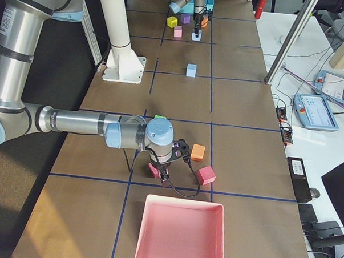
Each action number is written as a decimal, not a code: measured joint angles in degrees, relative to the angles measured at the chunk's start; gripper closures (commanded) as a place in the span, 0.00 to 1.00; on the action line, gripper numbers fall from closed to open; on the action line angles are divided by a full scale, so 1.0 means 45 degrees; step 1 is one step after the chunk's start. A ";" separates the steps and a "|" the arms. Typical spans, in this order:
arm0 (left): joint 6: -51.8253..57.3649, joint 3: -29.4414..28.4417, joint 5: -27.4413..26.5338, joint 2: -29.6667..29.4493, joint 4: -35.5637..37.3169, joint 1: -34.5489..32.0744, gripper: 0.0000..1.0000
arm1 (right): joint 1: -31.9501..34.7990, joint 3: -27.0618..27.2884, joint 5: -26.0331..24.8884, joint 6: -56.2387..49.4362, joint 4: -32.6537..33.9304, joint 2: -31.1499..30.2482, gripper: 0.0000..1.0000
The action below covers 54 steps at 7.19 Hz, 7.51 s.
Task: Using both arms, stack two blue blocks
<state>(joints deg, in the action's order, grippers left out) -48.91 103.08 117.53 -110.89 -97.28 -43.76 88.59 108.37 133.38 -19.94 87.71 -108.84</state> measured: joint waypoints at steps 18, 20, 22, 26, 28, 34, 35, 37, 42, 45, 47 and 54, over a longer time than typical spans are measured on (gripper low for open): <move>-0.4233 -0.3560 -0.2328 -0.6774 0.2303 0.2859 0.00 | 0.0000 -0.0058 -0.0030 -0.0016 0.0005 0.0004 0.01; -0.4227 -0.3547 -0.2311 -0.6857 0.2298 0.2843 0.00 | 0.0000 -0.0066 -0.0030 -0.0004 0.0001 0.0006 0.01; -0.4119 -0.3160 -0.1866 -0.6863 0.2551 0.2545 0.00 | 0.0000 -0.0075 -0.0030 -0.0002 0.0000 0.0006 0.01; -0.0024 0.1915 -0.0625 -0.2150 0.4218 0.0769 0.00 | 0.0000 -0.0115 -0.0006 -0.0025 0.0001 -0.0011 0.00; 0.4557 0.3496 0.0724 0.1813 0.4007 -0.2122 0.00 | 0.0000 -0.0208 0.0016 0.0046 0.0001 0.0003 0.00; 1.4710 -0.0261 0.4218 0.6969 0.3464 -1.0313 0.00 | -0.0019 -0.0253 0.0029 0.1352 -0.0008 0.0120 0.00; 1.4789 -0.0376 0.4041 0.7188 0.3455 -1.0663 0.00 | -0.0020 -0.0270 0.0029 0.1359 -0.0006 0.0132 0.00; 1.4838 -0.0395 0.3061 0.7374 0.3453 -1.0940 0.00 | -0.0020 -0.0295 0.0029 0.1332 -0.0013 0.0141 0.00; 1.4838 -0.0462 0.2800 0.7409 0.3449 -1.0961 0.00 | -0.0020 -0.0331 0.0052 0.1329 -0.0019 0.0142 0.00; 1.4833 -0.0454 0.2823 0.7396 0.3435 -1.0955 0.00 | -0.0019 -0.0332 0.0097 0.1344 -0.0019 0.0143 0.00; 1.4837 -0.0440 0.2828 0.7406 0.3438 -1.0954 0.00 | -0.0020 -0.0332 0.0106 0.1346 -0.0019 0.0142 0.00; 1.4852 -0.0332 0.2829 0.7431 0.3437 -1.0959 0.00 | -0.0019 -0.0332 0.0143 0.1365 -0.0019 0.0124 0.00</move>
<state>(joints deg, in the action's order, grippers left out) 17.93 101.58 130.25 -77.45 -81.81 -93.07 88.51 106.88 134.02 -13.80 87.63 -108.28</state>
